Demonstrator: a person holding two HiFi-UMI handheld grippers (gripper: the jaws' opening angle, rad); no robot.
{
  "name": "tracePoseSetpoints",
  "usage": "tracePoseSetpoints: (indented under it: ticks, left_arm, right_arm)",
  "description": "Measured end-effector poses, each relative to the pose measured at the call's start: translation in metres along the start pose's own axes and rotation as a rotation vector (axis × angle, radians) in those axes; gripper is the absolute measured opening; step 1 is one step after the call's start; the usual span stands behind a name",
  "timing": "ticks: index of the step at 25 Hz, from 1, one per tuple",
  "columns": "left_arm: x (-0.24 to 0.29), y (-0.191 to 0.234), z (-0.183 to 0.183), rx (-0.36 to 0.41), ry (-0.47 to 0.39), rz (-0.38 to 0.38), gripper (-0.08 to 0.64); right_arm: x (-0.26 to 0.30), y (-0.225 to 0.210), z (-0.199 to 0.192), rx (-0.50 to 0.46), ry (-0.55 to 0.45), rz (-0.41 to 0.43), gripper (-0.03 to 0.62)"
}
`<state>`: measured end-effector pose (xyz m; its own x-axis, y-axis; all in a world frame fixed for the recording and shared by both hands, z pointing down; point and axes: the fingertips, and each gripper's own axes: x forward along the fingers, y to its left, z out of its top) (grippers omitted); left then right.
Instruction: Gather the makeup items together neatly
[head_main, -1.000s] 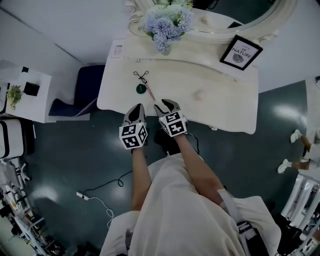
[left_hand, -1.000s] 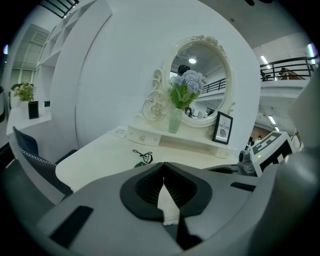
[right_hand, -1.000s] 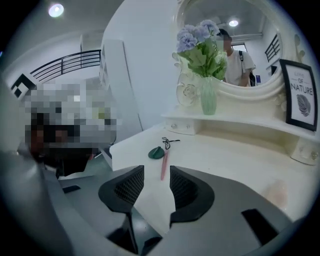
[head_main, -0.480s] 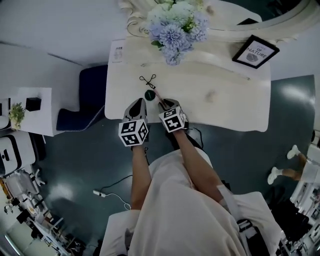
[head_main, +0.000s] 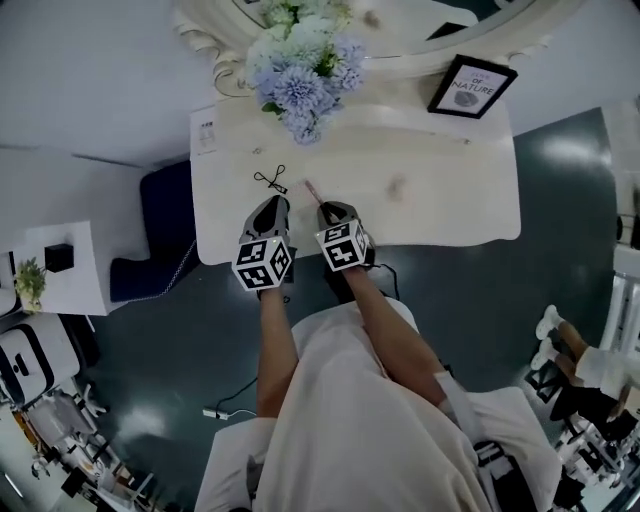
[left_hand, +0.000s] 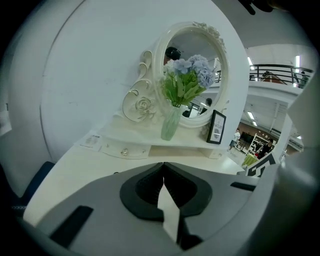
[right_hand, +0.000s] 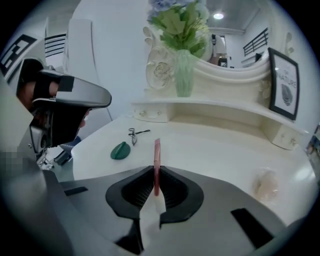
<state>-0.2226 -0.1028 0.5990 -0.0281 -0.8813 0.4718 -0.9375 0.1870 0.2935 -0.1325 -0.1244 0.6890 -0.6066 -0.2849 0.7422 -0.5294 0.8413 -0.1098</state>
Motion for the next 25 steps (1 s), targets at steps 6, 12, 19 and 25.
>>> tracePoseSetpoints:
  ticks: [6, 12, 19, 25]
  left_arm:
    - [0.034, -0.056, -0.002, 0.071, 0.038, -0.118, 0.015]
    - [0.043, -0.08, 0.001, 0.12, 0.052, -0.155, 0.015]
    - [0.036, -0.064, -0.005, 0.12, 0.066, -0.118, 0.015]
    - [0.028, -0.043, -0.005, 0.07, 0.049, -0.076, 0.015]
  right_arm:
    - [-0.035, -0.081, -0.017, 0.206, -0.047, -0.212, 0.064]
    - [-0.053, -0.128, -0.04, 0.408, -0.054, -0.343, 0.064]
    - [-0.043, -0.132, -0.046, 0.422, -0.02, -0.362, 0.065]
    - [-0.039, -0.132, -0.041, 0.401, -0.021, -0.362, 0.108]
